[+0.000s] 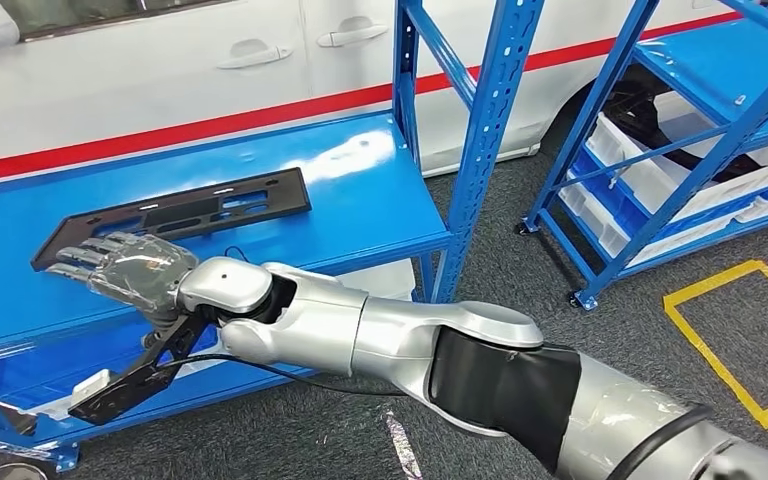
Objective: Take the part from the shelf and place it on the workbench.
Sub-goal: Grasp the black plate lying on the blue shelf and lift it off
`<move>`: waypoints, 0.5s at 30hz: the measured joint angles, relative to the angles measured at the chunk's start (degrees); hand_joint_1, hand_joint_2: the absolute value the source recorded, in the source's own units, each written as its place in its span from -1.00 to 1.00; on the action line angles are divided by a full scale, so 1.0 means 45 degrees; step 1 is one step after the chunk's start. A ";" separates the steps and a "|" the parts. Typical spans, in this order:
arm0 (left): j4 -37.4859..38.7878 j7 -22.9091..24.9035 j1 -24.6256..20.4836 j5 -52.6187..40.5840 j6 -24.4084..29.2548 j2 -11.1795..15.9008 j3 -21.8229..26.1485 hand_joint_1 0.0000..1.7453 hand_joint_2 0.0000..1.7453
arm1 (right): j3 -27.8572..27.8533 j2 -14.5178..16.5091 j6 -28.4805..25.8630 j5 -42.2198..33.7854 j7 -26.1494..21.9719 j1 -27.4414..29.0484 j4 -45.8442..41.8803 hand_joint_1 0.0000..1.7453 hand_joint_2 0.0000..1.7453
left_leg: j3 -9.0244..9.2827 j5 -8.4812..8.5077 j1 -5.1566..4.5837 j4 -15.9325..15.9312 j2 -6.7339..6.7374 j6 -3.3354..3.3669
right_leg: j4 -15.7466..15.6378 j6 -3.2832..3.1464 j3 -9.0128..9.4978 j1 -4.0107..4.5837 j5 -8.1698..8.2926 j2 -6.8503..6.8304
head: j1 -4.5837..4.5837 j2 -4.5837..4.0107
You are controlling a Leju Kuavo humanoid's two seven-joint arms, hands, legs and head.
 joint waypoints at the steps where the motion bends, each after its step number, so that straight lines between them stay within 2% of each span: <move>1: 0.0000 -0.0002 -0.0014 -0.0002 0.0000 -0.0017 -0.0013 -1.00 -1.00 | 0.0000 0.0040 0.0000 0.0000 -0.0001 -0.0011 0.0034 -1.00 1.00 | 0.0299 0.0173 -0.0026 -0.0611 -0.0013 0.0020 | 0.0014 0.0080 0.0048 0.0000 -0.0070 0.0007 | -0.0015 0.0000; 2: 0.0000 -0.0003 -0.0028 -0.0004 0.0000 -0.0034 -0.0038 -1.00 -1.00 | 0.0000 0.0070 0.0000 0.0000 -0.0002 -0.0019 0.0065 -1.00 1.00 | 0.0481 0.0195 -0.0058 -0.0956 -0.0032 0.0081 | 0.0005 0.0157 0.0074 0.0009 -0.0113 0.0009 | -0.0026 0.0000; 5: 0.0000 -0.0004 -0.0020 0.0010 0.0000 -0.0059 -0.0112 -1.00 -1.00 | 0.0004 0.0109 -0.0001 0.0004 -0.0004 -0.0022 0.0139 -1.00 1.00 | 0.0569 0.0064 -0.0097 -0.1050 -0.0074 0.0363 | -0.0033 0.0298 0.0050 0.0057 -0.0173 0.0011 | -0.0031 0.0001; 7: 0.0000 -0.0003 0.0018 0.0027 -0.0010 -0.0063 -0.0125 -1.00 -1.00 | 0.0005 0.0112 -0.0006 0.0033 -0.0004 -0.0031 0.0185 -1.00 1.00 | 0.0674 0.0022 -0.0080 -0.1123 -0.0066 0.0546 | 0.0363 0.0363 -0.0122 0.0050 -0.0430 -0.0014 | -0.0030 0.0000; 9: 0.0000 0.0001 0.0008 0.0032 -0.0029 -0.0062 -0.0137 -1.00 -1.00 | 0.0005 0.0108 -0.0010 0.0106 0.0004 -0.0036 0.0236 -1.00 1.00 | 0.0803 -0.0049 -0.0108 -0.1170 -0.0056 0.0720 | 0.1703 0.0370 -0.0796 0.0064 -0.0980 -0.0030 | -0.0027 -0.0001; 11: 0.0000 0.0008 -0.0010 0.0032 -0.0043 -0.0061 -0.0169 -1.00 -1.00 | 0.0005 0.0089 -0.0008 0.0205 0.0036 -0.0013 0.0316 -1.00 1.00 | 0.0899 -0.0131 -0.0157 -0.1173 -0.0055 0.0819 | 0.3282 0.0337 -0.1741 0.0096 -0.1426 -0.0027 | -0.0026 0.0000; 12: 0.0000 0.0017 0.0000 0.0033 -0.0046 -0.0061 -0.0187 -1.00 -1.00 | 0.0005 0.0067 -0.0006 0.0259 0.0068 0.0003 0.0379 -1.00 1.00 | 0.0960 -0.0181 -0.0181 -0.1171 -0.0060 0.0846 | 0.3692 0.0311 -0.2090 0.0118 -0.1378 -0.0028 | -0.0025 0.0000; 13: 0.0000 0.0024 0.0016 0.0038 -0.0047 -0.0061 -0.0199 -1.00 -1.00 | 0.0005 0.0044 -0.0004 0.0305 0.0097 0.0012 0.0434 -1.00 1.00 | 0.1035 -0.0236 -0.0200 -0.1169 -0.0068 0.0853 | 0.3629 0.0272 -0.2218 0.0141 -0.1080 -0.0028 | -0.0025 0.0000; 14: 0.0000 0.0031 0.0033 0.0043 -0.0049 -0.0062 -0.0206 -1.00 -1.00 | 0.0005 0.0020 -0.0001 0.0363 0.0129 0.0015 0.0489 -1.00 1.00 | 0.1127 -0.0302 -0.0217 -0.1166 -0.0078 0.0850 | 0.3172 0.0212 -0.2163 0.0168 -0.0579 -0.0029 | -0.0025 -0.0001; 15: 0.0000 0.0036 0.0047 0.0049 -0.0049 -0.0067 -0.0209 -1.00 -1.00 | 0.0005 0.0001 0.0000 0.0422 0.0159 0.0009 0.0536 -1.00 1.00 | 0.1217 -0.0375 -0.0227 -0.1162 -0.0089 0.0834 | 0.2326 0.0131 -0.1895 0.0197 0.0035 -0.0030 | -0.0024 -0.0002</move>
